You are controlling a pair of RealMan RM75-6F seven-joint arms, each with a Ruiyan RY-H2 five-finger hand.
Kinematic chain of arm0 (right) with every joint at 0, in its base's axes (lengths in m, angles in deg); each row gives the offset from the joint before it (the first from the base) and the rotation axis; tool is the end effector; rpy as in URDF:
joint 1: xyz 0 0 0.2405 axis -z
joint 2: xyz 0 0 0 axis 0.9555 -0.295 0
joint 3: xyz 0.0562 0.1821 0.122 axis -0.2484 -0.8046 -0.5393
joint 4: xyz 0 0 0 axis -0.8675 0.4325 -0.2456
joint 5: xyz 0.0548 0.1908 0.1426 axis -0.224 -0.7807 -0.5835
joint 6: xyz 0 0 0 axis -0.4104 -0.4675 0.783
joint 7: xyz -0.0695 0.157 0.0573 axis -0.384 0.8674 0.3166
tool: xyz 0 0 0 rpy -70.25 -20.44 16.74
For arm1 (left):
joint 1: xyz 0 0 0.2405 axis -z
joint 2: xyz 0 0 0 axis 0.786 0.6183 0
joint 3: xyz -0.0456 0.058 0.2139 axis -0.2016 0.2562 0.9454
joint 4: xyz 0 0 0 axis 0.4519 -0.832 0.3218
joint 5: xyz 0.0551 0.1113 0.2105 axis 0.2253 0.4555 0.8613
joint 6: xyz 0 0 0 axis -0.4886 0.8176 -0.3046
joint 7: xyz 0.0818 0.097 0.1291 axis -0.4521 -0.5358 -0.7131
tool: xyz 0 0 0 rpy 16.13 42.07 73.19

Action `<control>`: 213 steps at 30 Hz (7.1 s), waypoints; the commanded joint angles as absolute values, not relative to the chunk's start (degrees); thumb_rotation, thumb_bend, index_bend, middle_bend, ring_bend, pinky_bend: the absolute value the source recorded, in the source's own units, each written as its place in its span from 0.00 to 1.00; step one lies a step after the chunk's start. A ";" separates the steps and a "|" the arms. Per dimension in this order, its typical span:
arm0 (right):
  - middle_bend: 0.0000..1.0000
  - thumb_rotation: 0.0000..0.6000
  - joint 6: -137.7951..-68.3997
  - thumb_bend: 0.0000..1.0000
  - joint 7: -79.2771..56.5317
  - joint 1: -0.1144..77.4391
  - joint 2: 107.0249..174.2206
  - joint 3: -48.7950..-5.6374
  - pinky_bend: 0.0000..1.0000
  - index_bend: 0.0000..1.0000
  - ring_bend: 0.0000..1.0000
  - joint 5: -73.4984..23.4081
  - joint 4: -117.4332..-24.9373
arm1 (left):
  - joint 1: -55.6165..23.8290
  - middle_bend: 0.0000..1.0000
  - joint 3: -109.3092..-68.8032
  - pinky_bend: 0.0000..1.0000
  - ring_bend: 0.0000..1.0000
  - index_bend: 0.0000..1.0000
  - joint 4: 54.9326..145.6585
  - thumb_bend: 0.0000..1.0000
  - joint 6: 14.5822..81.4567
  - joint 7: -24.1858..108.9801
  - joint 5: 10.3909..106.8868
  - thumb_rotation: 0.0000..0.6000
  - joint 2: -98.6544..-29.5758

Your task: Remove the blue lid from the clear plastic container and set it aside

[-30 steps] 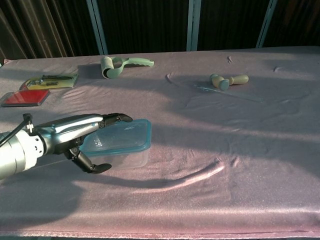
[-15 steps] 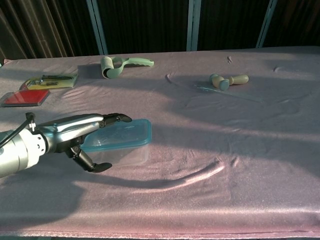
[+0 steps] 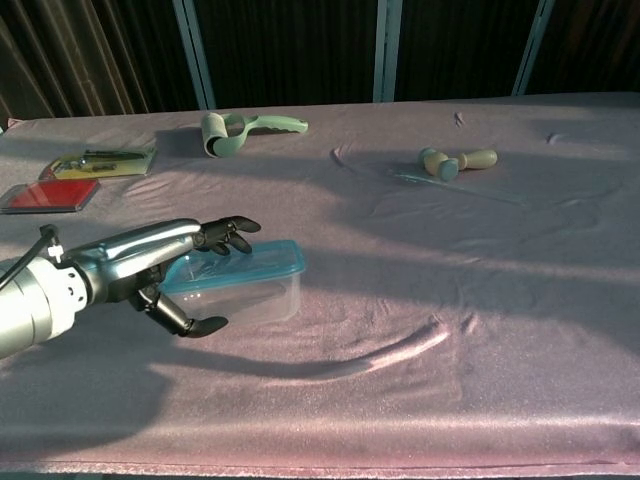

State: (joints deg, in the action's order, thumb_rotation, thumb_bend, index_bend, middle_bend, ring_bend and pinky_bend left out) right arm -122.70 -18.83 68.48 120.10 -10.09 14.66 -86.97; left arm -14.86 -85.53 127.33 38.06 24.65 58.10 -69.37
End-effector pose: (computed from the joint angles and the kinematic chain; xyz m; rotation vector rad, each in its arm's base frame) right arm -0.2842 -0.1648 0.0739 1.7862 -0.7971 0.7955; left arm -0.1043 0.2747 -0.0982 -1.9415 -1.3243 -0.9214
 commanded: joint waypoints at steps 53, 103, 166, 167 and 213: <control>0.06 1.00 -105.72 0.45 -22.20 40.66 149.21 -16.22 0.00 0.59 0.00 21.94 -78.29 | -24.61 0.35 -76.33 0.18 0.27 0.00 108.72 0.35 49.61 40.98 85.98 1.00 -86.87; 0.07 1.00 -107.76 0.45 -22.44 38.26 150.84 -14.26 0.00 0.65 0.00 18.18 -78.62 | -25.28 0.34 -76.64 0.17 0.26 0.00 107.05 0.34 48.63 40.90 87.89 1.00 -87.30; 0.15 1.00 -107.14 0.47 -26.73 37.26 156.44 -16.27 0.06 0.77 0.00 14.34 -76.21 | -25.33 0.33 -76.56 0.17 0.24 0.00 105.94 0.34 48.96 42.47 89.38 1.00 -87.38; 0.16 1.00 -107.28 0.47 -26.77 37.29 156.61 -16.32 0.07 0.78 0.00 14.33 -76.17 | -25.30 0.33 -76.60 0.17 0.24 0.00 106.04 0.34 48.94 42.46 89.36 1.00 -87.33; 0.20 1.00 -112.11 0.47 -28.59 38.61 148.97 -21.20 0.13 0.85 0.02 10.51 -74.59 | -24.35 0.00 -81.23 0.00 0.00 0.00 102.74 0.30 53.70 56.46 88.51 1.00 -80.77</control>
